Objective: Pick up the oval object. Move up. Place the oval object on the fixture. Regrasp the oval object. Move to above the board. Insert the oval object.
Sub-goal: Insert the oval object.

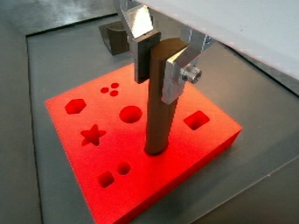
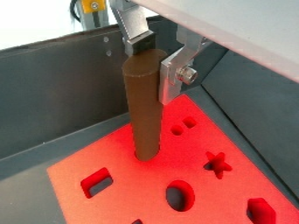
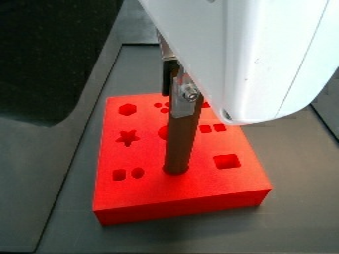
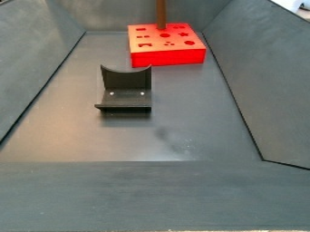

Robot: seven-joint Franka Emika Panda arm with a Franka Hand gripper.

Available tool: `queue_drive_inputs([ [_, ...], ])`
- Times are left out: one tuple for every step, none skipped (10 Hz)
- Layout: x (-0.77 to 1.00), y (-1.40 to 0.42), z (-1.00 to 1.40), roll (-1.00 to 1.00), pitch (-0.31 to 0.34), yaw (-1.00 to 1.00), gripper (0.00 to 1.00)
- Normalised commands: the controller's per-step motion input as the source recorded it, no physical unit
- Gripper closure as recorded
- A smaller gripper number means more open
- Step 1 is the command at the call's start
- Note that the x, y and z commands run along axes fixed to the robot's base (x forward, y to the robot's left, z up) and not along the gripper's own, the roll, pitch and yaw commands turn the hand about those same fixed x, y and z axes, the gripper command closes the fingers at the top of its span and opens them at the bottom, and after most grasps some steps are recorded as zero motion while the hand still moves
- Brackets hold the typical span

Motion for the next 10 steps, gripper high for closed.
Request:
queue_drive_inputs([
  [0.00, 0.00, 0.00, 0.00, 0.000, -0.07, 1.00],
  [0.00, 0.00, 0.00, 0.00, 0.000, -0.06, 1.00],
  [0.00, -0.10, 0.00, 0.00, 0.000, -0.03, 1.00],
  [0.00, -0.08, 0.00, 0.03, 0.000, -0.03, 1.00],
  [0.00, -0.02, 0.00, 0.02, 0.000, -0.03, 1.00],
  [0.00, 0.00, 0.00, 0.00, 0.000, -0.03, 1.00],
  [0.00, 0.00, -0.05, 0.00, 0.000, -0.01, 1.00],
  [0.06, 0.00, -0.27, 0.00, 0.000, -0.03, 1.00],
  [0.13, 0.00, -0.35, 0.00, 0.014, -0.04, 1.00],
  [0.11, 0.00, -0.28, 0.00, 0.011, -0.04, 1.00],
])
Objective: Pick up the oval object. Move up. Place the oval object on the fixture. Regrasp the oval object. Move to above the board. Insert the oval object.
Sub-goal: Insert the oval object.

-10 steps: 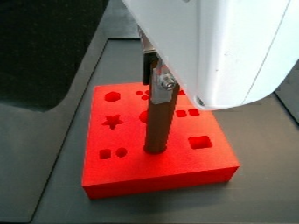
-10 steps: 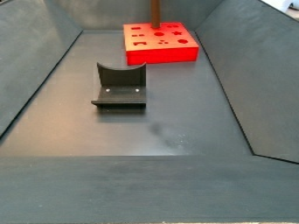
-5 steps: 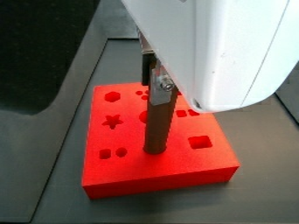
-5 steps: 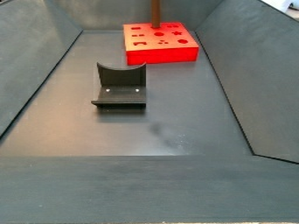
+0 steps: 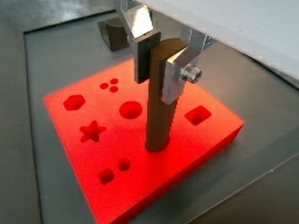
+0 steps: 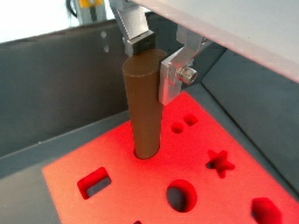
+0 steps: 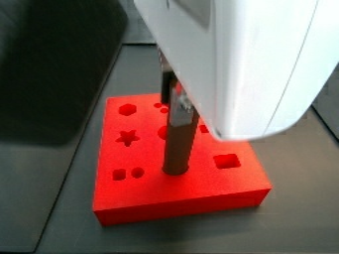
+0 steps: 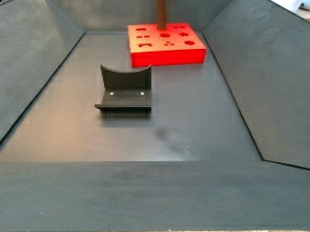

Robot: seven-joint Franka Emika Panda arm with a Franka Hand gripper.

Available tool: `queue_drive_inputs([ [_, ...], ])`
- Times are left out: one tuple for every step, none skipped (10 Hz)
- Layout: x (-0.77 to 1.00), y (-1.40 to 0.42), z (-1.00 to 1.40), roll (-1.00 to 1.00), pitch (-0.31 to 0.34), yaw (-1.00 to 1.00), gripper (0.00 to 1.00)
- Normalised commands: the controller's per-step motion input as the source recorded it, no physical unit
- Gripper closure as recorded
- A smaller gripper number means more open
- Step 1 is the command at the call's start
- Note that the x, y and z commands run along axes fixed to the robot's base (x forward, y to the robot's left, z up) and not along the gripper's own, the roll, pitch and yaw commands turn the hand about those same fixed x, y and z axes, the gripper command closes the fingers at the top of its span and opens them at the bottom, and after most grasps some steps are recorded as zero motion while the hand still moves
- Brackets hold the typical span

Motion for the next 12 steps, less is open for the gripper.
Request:
queue_drive_inputs([
  [0.05, 0.00, -0.18, 0.00, 0.000, -0.04, 1.00],
  [0.07, 0.00, -0.10, 0.00, 0.000, -0.03, 1.00],
  [0.09, 0.00, -0.03, 0.00, 0.004, -0.03, 1.00],
  [0.06, 0.00, -0.03, 0.00, 0.000, -0.02, 1.00],
  [0.02, 0.00, -0.31, -0.04, 0.000, -0.04, 1.00],
  [0.00, 0.03, -0.70, -0.21, 0.051, -0.05, 1.00],
  [0.00, 0.02, -0.77, -0.09, 0.029, -0.04, 1.00],
  [0.00, 0.00, -0.75, 0.00, 0.006, -0.03, 1.00],
  [0.02, 0.00, -0.69, 0.02, 0.023, 0.00, 1.00],
  [0.02, 0.00, -0.60, 0.02, 0.016, 0.00, 1.00],
  [0.10, 0.00, -0.31, 0.01, 0.009, 0.00, 1.00],
  [0.00, 0.00, 0.00, 0.00, 0.000, 0.00, 1.00],
])
